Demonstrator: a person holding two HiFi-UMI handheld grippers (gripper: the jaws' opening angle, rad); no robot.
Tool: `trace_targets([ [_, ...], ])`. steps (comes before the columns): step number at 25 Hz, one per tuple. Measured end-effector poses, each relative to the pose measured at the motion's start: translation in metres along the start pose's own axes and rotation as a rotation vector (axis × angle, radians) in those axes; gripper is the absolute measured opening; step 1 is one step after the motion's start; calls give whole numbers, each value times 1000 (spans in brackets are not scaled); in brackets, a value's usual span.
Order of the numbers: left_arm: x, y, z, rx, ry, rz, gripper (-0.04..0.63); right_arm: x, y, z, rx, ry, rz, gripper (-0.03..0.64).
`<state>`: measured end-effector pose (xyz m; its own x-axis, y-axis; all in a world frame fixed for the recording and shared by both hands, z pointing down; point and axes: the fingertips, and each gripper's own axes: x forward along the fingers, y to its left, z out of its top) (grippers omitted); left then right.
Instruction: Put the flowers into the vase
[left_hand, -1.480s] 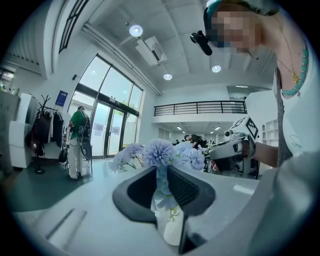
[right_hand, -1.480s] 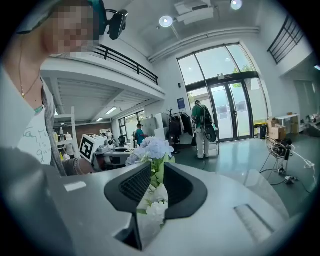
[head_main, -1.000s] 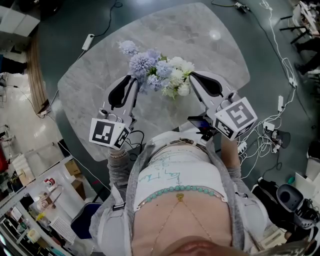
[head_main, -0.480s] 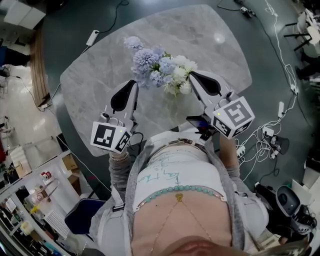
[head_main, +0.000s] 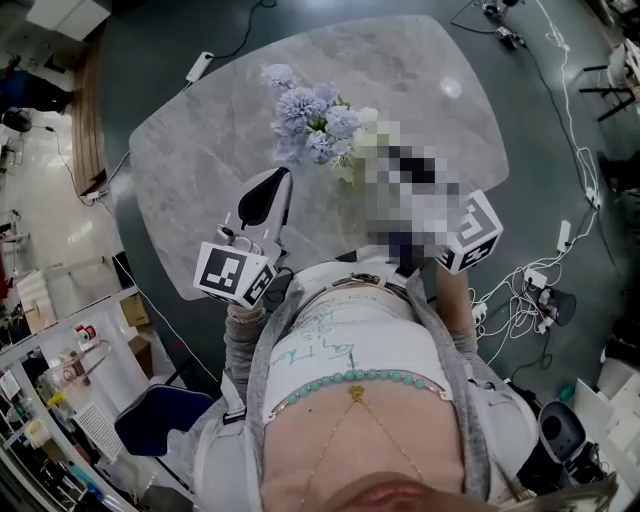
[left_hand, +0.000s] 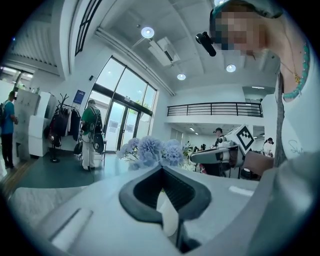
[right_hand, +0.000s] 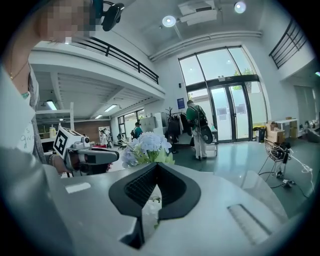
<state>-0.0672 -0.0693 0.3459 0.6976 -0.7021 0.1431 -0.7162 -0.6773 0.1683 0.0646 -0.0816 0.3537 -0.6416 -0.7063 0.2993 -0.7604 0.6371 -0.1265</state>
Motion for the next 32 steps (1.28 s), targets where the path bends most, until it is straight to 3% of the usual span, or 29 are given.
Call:
trace_targets([
  [12,13,-23,-10,-3,26,-11,3,6,8,-9,-22,44,86,26],
  [32,24,-37,-14,-9,45,-36,3,2,7,-17,-12,56,89,26],
])
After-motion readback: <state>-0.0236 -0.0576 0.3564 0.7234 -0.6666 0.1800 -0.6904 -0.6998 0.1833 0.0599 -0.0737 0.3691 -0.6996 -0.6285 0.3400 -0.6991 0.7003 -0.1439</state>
